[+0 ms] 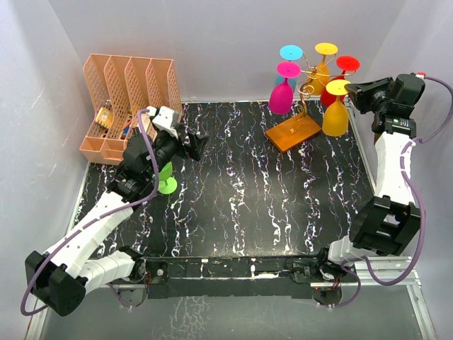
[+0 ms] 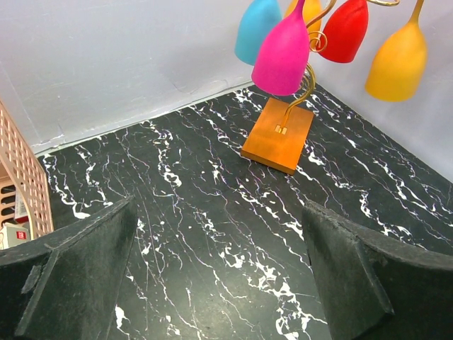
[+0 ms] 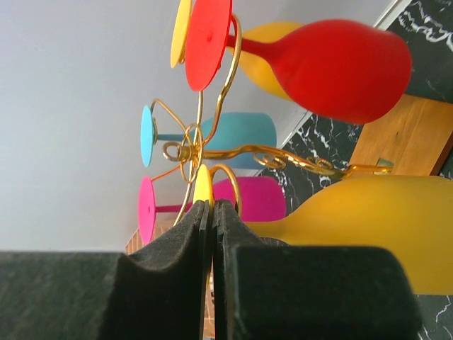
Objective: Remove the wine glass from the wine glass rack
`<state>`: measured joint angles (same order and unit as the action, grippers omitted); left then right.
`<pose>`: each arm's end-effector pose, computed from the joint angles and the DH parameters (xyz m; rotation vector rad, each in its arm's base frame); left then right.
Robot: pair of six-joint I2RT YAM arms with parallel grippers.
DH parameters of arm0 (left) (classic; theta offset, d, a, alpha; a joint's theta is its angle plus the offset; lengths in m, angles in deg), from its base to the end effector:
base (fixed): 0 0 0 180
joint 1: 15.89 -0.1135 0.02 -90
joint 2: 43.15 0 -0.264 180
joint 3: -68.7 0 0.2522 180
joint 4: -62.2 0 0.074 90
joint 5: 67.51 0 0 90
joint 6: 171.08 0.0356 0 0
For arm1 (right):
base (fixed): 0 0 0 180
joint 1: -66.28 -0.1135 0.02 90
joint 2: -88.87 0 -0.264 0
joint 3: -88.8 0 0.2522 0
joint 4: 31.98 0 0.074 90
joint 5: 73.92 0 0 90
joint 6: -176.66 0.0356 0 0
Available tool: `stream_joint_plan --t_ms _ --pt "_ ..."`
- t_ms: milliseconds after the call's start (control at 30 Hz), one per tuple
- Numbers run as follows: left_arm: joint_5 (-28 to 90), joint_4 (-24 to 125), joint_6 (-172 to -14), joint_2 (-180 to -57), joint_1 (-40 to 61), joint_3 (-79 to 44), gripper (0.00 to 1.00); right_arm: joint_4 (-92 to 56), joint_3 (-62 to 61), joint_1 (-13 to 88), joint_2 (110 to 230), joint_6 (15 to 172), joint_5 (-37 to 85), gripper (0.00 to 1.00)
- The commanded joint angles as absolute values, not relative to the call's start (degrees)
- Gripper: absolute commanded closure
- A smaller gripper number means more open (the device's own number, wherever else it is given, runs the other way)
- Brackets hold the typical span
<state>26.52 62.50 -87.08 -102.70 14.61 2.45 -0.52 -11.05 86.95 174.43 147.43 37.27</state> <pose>0.2102 -0.1267 0.3839 0.3698 1.4271 -0.5706 0.3286 -0.1102 0.4073 1.0491 1.6239 0.8209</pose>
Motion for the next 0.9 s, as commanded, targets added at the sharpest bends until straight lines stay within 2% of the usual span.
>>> stream_joint_plan --t_ms 0,300,500,867 --pt "27.2 63.1 -87.1 -102.8 14.7 0.6 0.03 -6.1 -10.3 87.3 171.4 147.0 42.3 0.93" --pt "27.4 63.1 -87.3 -103.4 14.7 0.5 0.03 -9.2 -9.3 87.3 170.8 148.0 43.3 0.93" --pt "27.2 63.0 -87.2 -103.4 14.8 0.5 0.03 -11.1 -12.9 87.2 173.9 150.6 47.0 0.93" --pt "27.2 63.0 -87.1 -103.5 14.7 0.5 0.03 -10.4 -17.1 86.9 178.3 151.9 42.2 0.93"
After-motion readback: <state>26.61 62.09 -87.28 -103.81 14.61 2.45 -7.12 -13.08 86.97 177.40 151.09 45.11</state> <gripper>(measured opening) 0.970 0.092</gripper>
